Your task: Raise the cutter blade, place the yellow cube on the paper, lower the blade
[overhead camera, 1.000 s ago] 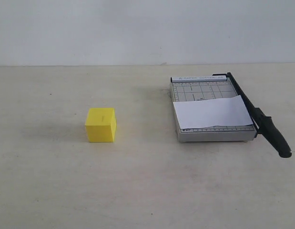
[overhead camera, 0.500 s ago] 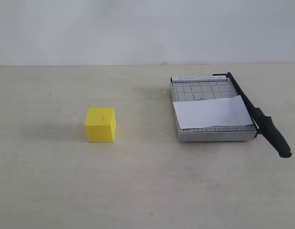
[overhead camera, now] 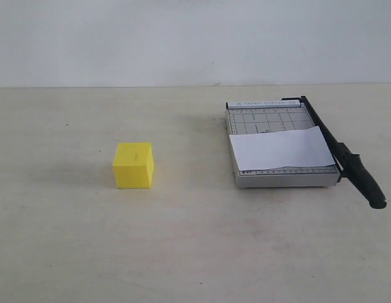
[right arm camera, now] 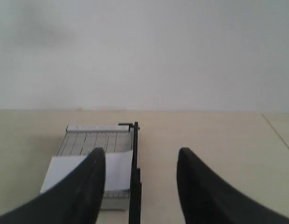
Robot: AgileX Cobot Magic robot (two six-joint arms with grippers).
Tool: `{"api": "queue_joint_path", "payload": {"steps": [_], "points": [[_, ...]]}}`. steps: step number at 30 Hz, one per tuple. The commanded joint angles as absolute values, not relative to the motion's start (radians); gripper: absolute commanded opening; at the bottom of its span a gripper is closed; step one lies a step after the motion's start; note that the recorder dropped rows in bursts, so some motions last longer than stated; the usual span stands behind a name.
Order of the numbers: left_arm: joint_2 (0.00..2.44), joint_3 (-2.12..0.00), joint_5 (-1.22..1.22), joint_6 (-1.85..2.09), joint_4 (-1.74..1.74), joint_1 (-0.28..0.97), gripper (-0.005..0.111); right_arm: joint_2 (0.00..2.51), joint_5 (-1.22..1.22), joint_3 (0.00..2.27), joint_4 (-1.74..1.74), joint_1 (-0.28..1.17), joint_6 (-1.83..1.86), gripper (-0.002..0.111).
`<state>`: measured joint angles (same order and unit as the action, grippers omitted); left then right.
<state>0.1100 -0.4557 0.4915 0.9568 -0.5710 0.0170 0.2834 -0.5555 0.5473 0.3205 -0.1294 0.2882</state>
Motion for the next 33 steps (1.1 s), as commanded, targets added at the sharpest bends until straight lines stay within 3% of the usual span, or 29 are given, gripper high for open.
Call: {"api": "queue_joint_path", "payload": {"steps": [1,7,20,24,33], "points": [[0.212,-0.615,0.634,0.989,-0.249,0.072,0.052,0.382,-0.591,0.591,0.26,-0.119,0.262,0.056],[0.318,-0.692,0.779,0.804,0.08,0.148,0.052,0.481,-0.591,0.642,0.09,-0.118,0.174,0.055],[0.368,-0.692,0.838,0.691,0.085,0.152,0.052,0.882,-0.606,0.642,0.195,-0.118,0.12,0.06],[0.368,-0.692,0.838,0.683,0.05,0.152,0.052,0.997,-0.607,0.651,0.208,-0.118,0.132,0.067],[0.368,-0.692,0.836,0.683,0.0,0.152,0.052,1.149,-0.675,0.809,0.402,-0.118,0.339,0.069]]}}
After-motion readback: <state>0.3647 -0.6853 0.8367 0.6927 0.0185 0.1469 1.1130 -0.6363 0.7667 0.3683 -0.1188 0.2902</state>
